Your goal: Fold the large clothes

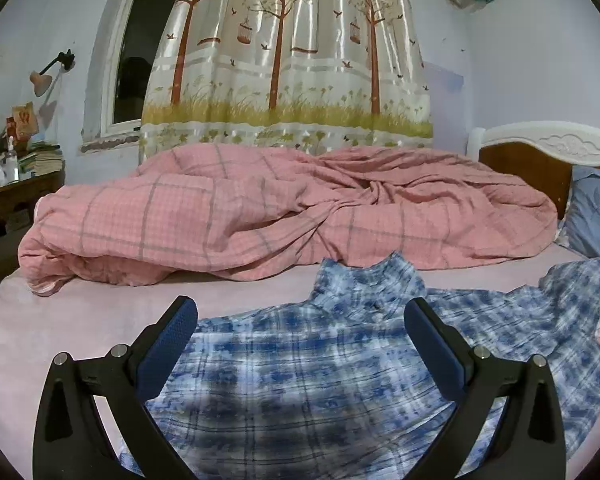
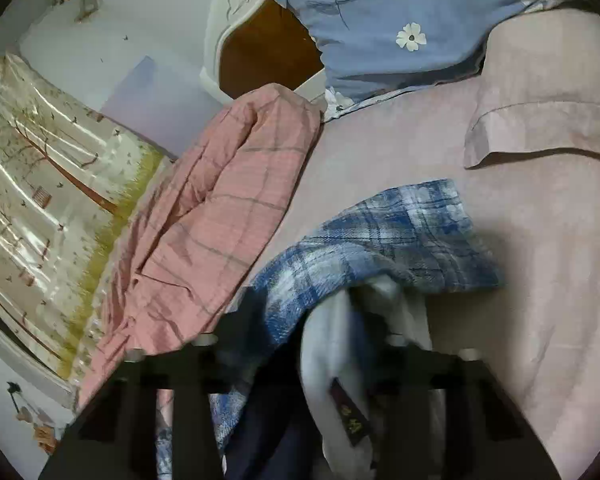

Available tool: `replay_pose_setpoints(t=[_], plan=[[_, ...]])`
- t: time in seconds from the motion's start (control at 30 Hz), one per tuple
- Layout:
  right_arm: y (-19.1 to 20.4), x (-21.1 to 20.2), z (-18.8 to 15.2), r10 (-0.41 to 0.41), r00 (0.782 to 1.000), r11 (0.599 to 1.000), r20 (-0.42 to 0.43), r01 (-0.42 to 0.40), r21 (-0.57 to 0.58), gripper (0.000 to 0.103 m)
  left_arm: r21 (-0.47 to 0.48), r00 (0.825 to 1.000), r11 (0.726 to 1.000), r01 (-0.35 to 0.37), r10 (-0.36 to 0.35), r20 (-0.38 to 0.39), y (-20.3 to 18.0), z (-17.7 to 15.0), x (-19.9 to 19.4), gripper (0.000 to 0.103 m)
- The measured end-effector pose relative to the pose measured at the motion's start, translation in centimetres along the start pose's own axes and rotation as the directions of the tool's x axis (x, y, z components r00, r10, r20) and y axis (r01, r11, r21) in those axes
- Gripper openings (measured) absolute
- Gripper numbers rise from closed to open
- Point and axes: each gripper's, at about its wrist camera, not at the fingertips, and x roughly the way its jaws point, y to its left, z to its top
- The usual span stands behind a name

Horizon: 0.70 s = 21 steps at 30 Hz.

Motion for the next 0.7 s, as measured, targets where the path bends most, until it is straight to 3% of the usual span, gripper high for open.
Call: replay_pose_setpoints(t=[0.1, 0.2, 0.4, 0.57, 0.63, 0.7], plan=[[1.0, -1.0, -0.2, 0.025, 0.997, 0.999, 0.07, -0.021, -0.05, 0.029, 0.0, 1.0, 1.0, 0.0, 0.0, -0.006, 0.1, -0.1, 0.1, 0.103], [3.2, -1.3, -1.0, -0.024, 0.993, 0.981, 0.117, 0.045, -0.188, 0.021, 0.0, 1.0, 1.0, 0.0, 0.0, -0.003, 0.4, 0.0, 0.0, 0.103], [3.9, -2.2, -1.4, -0.007, 0.981, 0.976, 0.195, 0.049, -0.211, 0.013, -0.026, 1.0, 1.0, 0.012, -0.011, 0.009, 1.3, 0.3, -0.3, 0.103], [2.7, -1.9, -0.9, -0.015, 0.985, 0.99, 0.169, 0.039, -0.135, 0.012, -0.034, 1.0, 0.999, 0.015, -0.015, 0.003, 1.4, 0.3, -0.1, 0.103], [1.1, -1.6, -0.4, 0.036, 0.991, 0.999, 0.128, -0.031, -0.045, 0.013, -0.029, 1.0, 1.0, 0.012, -0.012, 0.003, 1.3, 0.3, 0.0, 0.103], [-0.8, -1.3, 0.1, 0.144, 0.985, 0.988, 0.097, -0.148, 0.034, 0.016, -0.028, 1.0, 0.999, 0.016, -0.016, 0.0, 1.4, 0.2, 0.0, 0.103]])
